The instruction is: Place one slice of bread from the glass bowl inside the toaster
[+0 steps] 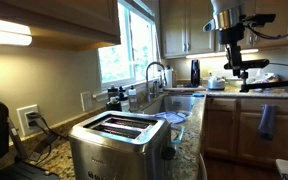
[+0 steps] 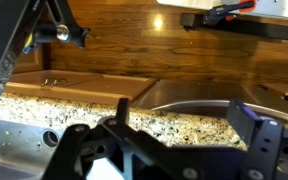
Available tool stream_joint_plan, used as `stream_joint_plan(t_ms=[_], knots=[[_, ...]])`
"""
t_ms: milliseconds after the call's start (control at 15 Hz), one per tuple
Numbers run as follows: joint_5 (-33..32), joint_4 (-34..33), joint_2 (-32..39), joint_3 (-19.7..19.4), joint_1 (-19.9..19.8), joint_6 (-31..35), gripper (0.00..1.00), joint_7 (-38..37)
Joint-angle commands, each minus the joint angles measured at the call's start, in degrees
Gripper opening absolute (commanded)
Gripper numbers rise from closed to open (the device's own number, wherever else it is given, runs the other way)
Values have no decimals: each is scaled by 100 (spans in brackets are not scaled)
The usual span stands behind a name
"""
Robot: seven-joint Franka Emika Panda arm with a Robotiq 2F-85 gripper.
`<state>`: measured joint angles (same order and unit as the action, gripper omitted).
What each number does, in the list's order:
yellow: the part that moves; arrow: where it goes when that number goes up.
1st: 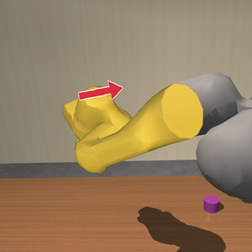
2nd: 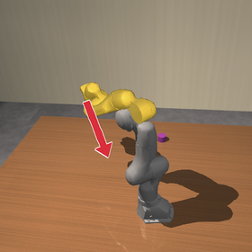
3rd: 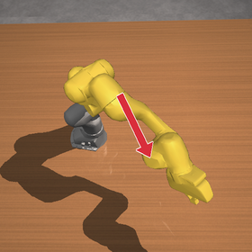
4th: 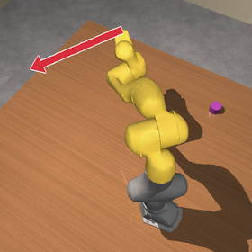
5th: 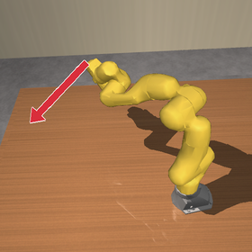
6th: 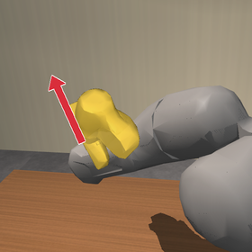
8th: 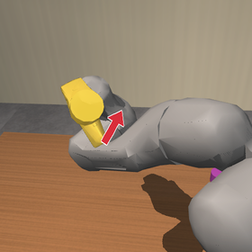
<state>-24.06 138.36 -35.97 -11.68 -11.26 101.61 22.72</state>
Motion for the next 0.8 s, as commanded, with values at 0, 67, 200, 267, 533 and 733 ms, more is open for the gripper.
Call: stream_joint_plan(t_ms=[0, 67, 200, 267, 533, 733], knots=[[-45, -16, -7, -81, 110, -35, 100, -45], [-45, -16, -8, -81, 110, -35, 100, -45], [-45, -16, -7, -81, 110, -35, 100, -45], [-45, -16, -7, -81, 109, -35, 100, -45], [-45, -16, -8, -81, 110, -35, 100, -45], [-57, 32, -73, -42, 133, -45, 100, -60]])
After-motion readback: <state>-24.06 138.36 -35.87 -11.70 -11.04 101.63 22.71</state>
